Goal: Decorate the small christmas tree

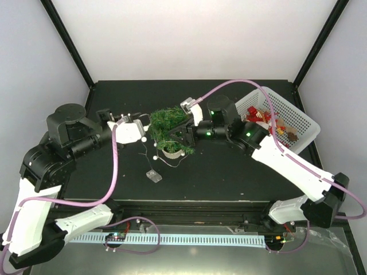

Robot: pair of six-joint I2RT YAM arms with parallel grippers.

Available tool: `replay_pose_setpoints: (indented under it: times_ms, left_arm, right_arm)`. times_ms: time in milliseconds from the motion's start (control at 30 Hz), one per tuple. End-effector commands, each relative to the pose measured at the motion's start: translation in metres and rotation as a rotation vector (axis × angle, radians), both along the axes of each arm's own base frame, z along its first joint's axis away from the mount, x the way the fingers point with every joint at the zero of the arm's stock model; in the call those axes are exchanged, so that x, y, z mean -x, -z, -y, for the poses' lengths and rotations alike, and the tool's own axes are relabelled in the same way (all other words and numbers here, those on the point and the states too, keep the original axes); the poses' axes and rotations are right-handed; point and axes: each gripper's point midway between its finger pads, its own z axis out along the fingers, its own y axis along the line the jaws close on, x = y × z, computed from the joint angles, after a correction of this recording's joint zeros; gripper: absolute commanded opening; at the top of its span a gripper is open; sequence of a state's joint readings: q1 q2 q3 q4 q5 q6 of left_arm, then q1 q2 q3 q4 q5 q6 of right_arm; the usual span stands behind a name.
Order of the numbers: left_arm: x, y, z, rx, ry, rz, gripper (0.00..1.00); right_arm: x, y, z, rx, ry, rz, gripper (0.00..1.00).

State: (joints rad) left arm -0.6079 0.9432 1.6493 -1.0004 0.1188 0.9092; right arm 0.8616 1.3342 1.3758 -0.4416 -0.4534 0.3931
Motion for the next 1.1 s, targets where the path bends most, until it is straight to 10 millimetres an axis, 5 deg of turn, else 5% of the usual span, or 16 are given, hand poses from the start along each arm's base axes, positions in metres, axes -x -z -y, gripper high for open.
replay_pose_setpoints:
  times_ms: [0, 367, 433, 533, 600, 767, 1067]
  left_arm:
    - [-0.005, -0.028, -0.007, 0.021, -0.036, 0.088, 0.02]
    - [-0.009, -0.041, -0.008, 0.032, -0.049, 0.119, 0.02]
    - [-0.009, -0.042, -0.009, 0.033, -0.050, 0.122, 0.02]
    - [-0.011, -0.043, -0.009, 0.036, -0.056, 0.124, 0.02]
    - [-0.012, -0.044, -0.011, 0.041, -0.066, 0.129, 0.02]
    - [-0.021, -0.045, -0.017, 0.025, -0.112, 0.155, 0.02]
    - [-0.033, -0.052, -0.031, 0.035, -0.171, 0.186, 0.02]
  right_arm:
    - [-0.009, -0.011, -0.016, -0.030, -0.022, 0.047, 0.51]
    - [-0.005, -0.006, -0.051, -0.054, -0.119, 0.038, 0.50]
    - [-0.006, -0.003, -0.055, -0.053, -0.121, 0.030, 0.40]
    - [-0.009, 0.002, -0.060, -0.045, -0.110, 0.026, 0.10]
    - [-0.011, 0.002, -0.060, -0.043, -0.096, 0.029, 0.01]
    - [-0.024, -0.008, -0.050, -0.014, -0.010, 0.083, 0.01]
    - [-0.050, -0.038, 0.001, 0.146, 0.222, 0.256, 0.01]
